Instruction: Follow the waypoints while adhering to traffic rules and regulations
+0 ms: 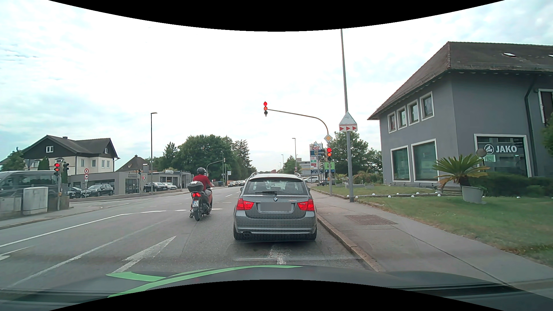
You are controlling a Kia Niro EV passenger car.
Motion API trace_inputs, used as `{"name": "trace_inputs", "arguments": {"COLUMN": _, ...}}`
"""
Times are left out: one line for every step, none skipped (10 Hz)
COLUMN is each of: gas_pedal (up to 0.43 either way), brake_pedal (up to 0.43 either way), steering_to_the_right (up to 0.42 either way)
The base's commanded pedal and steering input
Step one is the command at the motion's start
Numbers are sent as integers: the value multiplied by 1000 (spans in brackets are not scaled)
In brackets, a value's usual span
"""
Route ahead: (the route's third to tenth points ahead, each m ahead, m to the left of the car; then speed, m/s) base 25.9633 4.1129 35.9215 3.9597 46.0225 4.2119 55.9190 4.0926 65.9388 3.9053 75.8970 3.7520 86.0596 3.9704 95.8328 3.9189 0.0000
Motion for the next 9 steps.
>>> {"name": "trace_inputs", "arguments": {"gas_pedal": 0, "brake_pedal": 384, "steering_to_the_right": 1}}
{"name": "trace_inputs", "arguments": {"gas_pedal": 0, "brake_pedal": 384, "steering_to_the_right": 1}}
{"name": "trace_inputs", "arguments": {"gas_pedal": 0, "brake_pedal": 384, "steering_to_the_right": 1}}
{"name": "trace_inputs", "arguments": {"gas_pedal": 0, "brake_pedal": 384, "steering_to_the_right": 1}}
{"name": "trace_inputs", "arguments": {"gas_pedal": 0, "brake_pedal": 384, "steering_to_the_right": 1}}
{"name": "trace_inputs", "arguments": {"gas_pedal": 0, "brake_pedal": 378, "steering_to_the_right": 1}}
{"name": "trace_inputs", "arguments": {"gas_pedal": 0, "brake_pedal": 384, "steering_to_the_right": 1}}
{"name": "trace_inputs", "arguments": {"gas_pedal": 0, "brake_pedal": 384, "steering_to_the_right": 1}}
{"name": "trace_inputs", "arguments": {"gas_pedal": 0, "brake_pedal": 384, "steering_to_the_right": 1}}
